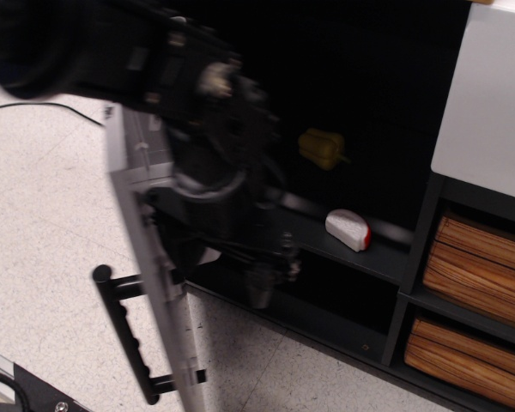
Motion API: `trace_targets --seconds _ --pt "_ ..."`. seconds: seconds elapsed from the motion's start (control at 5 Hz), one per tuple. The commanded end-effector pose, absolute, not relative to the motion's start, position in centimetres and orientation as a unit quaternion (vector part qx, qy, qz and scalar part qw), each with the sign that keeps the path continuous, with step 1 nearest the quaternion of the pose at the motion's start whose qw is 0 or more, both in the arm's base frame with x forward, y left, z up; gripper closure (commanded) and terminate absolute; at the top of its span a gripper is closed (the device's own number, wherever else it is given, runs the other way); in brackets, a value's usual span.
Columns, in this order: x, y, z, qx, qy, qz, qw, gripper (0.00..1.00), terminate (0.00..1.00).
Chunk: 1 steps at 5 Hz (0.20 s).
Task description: Open fridge
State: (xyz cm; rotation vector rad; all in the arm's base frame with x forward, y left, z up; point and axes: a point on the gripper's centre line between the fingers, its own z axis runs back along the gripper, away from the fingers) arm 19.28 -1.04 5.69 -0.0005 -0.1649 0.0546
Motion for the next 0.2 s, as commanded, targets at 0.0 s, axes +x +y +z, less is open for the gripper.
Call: trace_targets --seconds 0.0 --pt "18.87 0.4 7.24 -0.007 -0.092 0.027 0.995 0.0 1.0"
